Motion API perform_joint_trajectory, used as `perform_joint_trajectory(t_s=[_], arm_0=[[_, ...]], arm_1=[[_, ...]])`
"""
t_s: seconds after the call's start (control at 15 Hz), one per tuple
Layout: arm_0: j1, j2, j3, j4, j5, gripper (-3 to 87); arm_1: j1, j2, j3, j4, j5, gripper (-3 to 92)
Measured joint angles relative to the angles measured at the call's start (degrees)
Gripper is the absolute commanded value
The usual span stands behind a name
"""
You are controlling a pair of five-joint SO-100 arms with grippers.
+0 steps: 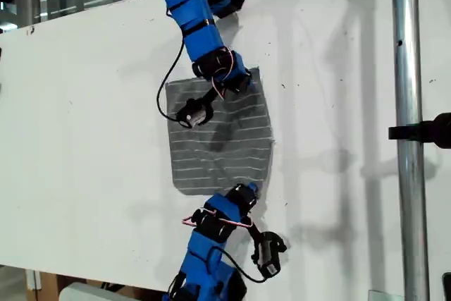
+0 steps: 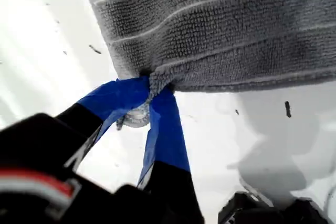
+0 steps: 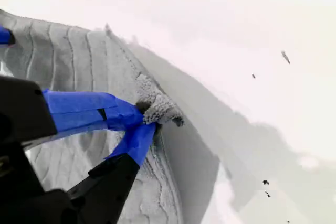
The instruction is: Grasp corners of a towel and fold twice.
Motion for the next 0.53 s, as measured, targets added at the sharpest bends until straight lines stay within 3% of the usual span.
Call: perform_joint_trajectory(t_s=[0.13, 0.27, 0.53], arm_0=[[1.5, 2.4, -0.6, 1.3, -0.2, -2.9], [-0.3, 5.7, 2.1, 1.7, 0.1, -2.9], [-19.6, 10.6, 12.7, -0.6, 10.0, -2.9]], arm_1=[[-3.4, -0.8, -7.3, 2.3, 0.0, -0.3], [-1.5, -0.7, -7.7, 4.8, -0.3, -0.3], [19.4, 2.3, -3.4, 6.4, -10.8, -0.3]])
